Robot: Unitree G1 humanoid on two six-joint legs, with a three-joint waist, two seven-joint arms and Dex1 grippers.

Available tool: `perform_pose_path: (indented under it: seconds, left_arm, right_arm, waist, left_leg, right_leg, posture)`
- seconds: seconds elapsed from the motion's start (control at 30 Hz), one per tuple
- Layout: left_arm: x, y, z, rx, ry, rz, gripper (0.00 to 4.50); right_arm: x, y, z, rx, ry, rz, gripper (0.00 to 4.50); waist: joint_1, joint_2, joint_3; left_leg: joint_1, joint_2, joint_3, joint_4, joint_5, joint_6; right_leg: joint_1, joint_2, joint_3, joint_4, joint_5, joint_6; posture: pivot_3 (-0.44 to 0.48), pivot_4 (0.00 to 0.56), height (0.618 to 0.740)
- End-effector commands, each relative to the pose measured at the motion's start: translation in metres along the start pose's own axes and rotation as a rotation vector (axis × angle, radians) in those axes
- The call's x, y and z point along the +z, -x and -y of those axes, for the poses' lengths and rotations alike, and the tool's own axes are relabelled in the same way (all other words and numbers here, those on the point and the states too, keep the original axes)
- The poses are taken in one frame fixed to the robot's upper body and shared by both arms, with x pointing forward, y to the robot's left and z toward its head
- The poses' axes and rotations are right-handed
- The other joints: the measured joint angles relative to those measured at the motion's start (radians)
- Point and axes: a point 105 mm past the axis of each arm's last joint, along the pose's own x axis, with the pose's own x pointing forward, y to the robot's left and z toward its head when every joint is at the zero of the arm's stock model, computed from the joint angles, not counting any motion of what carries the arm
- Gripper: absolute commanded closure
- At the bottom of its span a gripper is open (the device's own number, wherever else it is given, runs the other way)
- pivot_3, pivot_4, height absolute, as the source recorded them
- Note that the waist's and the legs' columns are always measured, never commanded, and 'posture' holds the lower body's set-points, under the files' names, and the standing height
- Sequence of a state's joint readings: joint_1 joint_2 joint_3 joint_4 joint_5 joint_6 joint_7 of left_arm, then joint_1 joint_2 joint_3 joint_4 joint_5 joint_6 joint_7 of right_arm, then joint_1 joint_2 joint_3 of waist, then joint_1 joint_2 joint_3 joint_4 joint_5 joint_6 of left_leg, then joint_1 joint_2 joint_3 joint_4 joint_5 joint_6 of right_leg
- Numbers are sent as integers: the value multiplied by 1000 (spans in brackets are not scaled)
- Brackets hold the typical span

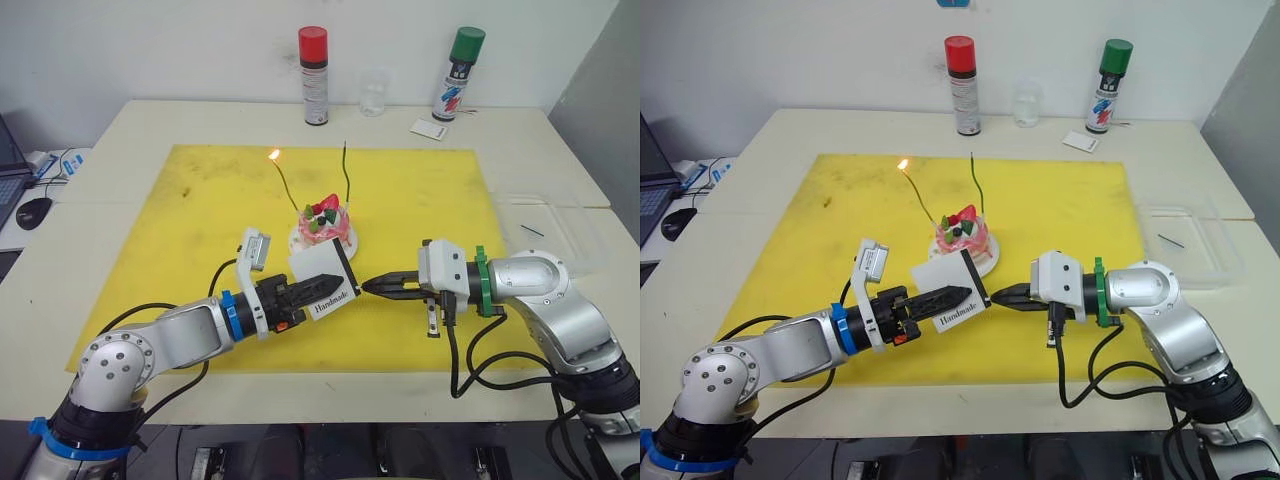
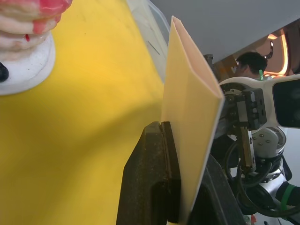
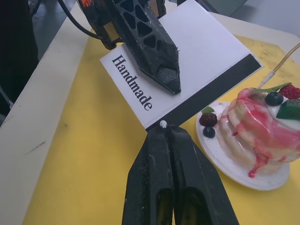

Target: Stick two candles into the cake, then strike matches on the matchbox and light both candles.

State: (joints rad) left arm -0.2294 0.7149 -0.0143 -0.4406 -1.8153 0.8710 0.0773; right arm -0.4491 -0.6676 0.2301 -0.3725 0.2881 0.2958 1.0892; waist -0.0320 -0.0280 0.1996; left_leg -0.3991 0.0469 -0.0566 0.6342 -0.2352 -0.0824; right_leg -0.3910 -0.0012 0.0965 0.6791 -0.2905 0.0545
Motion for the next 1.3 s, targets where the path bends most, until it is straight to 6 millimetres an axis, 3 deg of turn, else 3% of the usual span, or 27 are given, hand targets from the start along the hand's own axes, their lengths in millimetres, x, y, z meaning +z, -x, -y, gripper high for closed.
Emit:
perform_pose_path:
  seconds: [0.03, 0.43, 0.6, 0.73, 0.87, 1.03, 1.3]
  left_arm:
    - [2, 2, 15, -50, -24, 1, 4500]
    - [-1, 2, 18, -59, -16, -2, 4500]
    - [5, 3, 39, -153, -27, -12, 4500]
    - [13, 19, 39, -150, -87, -47, 4500]
    - [4, 32, 19, -50, -65, -97, 4500]
    - [-5, 31, 11, -24, -50, -91, 4500]
    - [-12, 33, 1, 15, -33, -84, 4500]
  right_arm:
    - [7, -2, 3, -2, 56, 0, 4458]
    - [0, -3, 0, 18, 67, -37, 4458]
    - [-15, -6, -12, 99, 107, -121, 4458]
    - [-24, 15, -24, 202, 108, -193, 4458]
    - [-22, 29, -7, 137, 98, -205, 4458]
    - [-16, 30, 16, 26, 69, -168, 4458]
    - [-16, 29, 22, -31, -27, -141, 4458]
  waist:
    - [0, 0, 0]
    - [0, 0, 0]
    - [1, 0, 0]
    - [2, 0, 0]
    - [-5, 0, 0]
    - [-1, 0, 0]
    - [2, 0, 0]
  left_leg:
    - [0, 0, 0, 0, 0, 0]
    - [0, 0, 0, 1, 0, 0]
    - [0, 0, 0, 1, 0, 0]
    - [0, 0, 0, 2, 0, 0]
    - [1, 0, 1, 2, 0, 0]
    - [1, 0, 0, 4, 0, 0]
    - [-1, 0, 0, 7, 0, 0]
  right_leg:
    - [0, 0, 0, 0, 0, 0]
    - [0, 0, 0, 0, 0, 0]
    - [1, 0, 0, 0, 0, 0]
    - [1, 0, 0, 0, 0, 0]
    - [1, 0, 1, 0, 0, 0]
    - [1, 0, 0, 1, 0, 0]
    - [2, 0, 0, 0, 1, 1]
  posture:
    - [0, 150, 740]
    - [0, 150, 740]
    - [0, 150, 740]
    - [0, 150, 740]
    - [0, 150, 740]
    - [0, 150, 740]
    - [0, 150, 740]
